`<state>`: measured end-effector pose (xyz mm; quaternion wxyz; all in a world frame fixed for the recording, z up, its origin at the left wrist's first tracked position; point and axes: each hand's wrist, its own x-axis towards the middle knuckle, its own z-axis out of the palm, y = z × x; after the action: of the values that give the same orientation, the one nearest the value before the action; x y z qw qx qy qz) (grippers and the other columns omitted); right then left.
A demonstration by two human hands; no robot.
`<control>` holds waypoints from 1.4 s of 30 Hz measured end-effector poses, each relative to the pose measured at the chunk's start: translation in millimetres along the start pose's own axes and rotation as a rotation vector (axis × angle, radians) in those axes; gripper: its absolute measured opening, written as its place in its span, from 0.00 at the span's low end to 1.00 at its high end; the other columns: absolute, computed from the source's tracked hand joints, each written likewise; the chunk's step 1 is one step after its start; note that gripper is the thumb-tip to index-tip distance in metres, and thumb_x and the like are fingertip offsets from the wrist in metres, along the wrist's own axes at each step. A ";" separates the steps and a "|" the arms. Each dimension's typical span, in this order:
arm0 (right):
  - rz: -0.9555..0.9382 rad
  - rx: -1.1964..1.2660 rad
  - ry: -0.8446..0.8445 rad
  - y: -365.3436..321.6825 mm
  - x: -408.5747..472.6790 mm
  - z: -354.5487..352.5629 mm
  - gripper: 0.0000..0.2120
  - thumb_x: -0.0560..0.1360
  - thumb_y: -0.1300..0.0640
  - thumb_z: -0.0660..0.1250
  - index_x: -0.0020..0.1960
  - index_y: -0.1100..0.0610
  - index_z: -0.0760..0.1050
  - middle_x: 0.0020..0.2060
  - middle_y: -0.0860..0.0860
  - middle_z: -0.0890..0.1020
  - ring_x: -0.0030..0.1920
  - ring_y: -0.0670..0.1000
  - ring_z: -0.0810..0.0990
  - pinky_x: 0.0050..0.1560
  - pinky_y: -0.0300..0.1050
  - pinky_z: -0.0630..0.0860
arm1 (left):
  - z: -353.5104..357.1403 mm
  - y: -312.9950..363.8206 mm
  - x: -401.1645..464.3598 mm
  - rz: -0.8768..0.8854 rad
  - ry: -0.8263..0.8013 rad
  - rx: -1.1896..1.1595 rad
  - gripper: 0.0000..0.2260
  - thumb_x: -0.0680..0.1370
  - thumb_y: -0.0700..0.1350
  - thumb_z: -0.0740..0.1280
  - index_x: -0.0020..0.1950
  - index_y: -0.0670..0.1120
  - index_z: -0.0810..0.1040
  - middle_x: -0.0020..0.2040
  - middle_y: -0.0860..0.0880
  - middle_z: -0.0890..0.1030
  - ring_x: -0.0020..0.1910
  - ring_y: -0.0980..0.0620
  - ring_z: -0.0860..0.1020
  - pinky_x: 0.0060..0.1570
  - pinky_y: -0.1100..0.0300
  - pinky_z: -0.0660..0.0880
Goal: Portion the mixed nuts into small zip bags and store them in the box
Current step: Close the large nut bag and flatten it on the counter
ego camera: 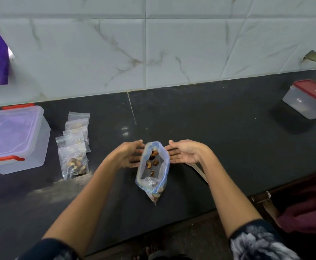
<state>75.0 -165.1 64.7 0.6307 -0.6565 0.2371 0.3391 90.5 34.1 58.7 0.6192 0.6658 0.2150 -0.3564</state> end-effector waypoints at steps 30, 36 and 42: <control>-0.043 -0.089 -0.194 -23.0 24.1 7.1 0.21 0.81 0.48 0.57 0.60 0.64 0.74 0.47 0.57 0.81 0.48 0.54 0.80 0.57 0.50 0.76 | 3.2 29.3 2.0 0.204 -0.124 0.245 0.18 0.82 0.54 0.57 0.55 0.40 0.77 0.43 0.43 0.78 0.40 0.48 0.76 0.40 0.57 0.75; -0.004 -0.183 -0.315 -33.4 18.0 -0.5 0.21 0.81 0.47 0.55 0.59 0.64 0.73 0.47 0.56 0.80 0.45 0.49 0.80 0.52 0.43 0.78 | -12.5 37.8 -0.2 0.122 -0.303 0.326 0.15 0.80 0.46 0.63 0.60 0.37 0.76 0.48 0.43 0.81 0.43 0.51 0.79 0.38 0.64 0.79; -0.027 -0.287 -0.429 -39.1 7.0 -7.8 0.19 0.77 0.59 0.63 0.65 0.66 0.71 0.49 0.54 0.81 0.48 0.47 0.81 0.48 0.38 0.79 | -22.5 40.4 -4.7 0.038 -0.434 0.292 0.11 0.77 0.38 0.66 0.59 0.40 0.76 0.51 0.44 0.81 0.48 0.50 0.80 0.45 0.60 0.81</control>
<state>109.7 -168.5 85.3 0.5714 -0.6554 0.0383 0.4924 121.5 51.1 88.8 0.5548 0.6600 0.0108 -0.5065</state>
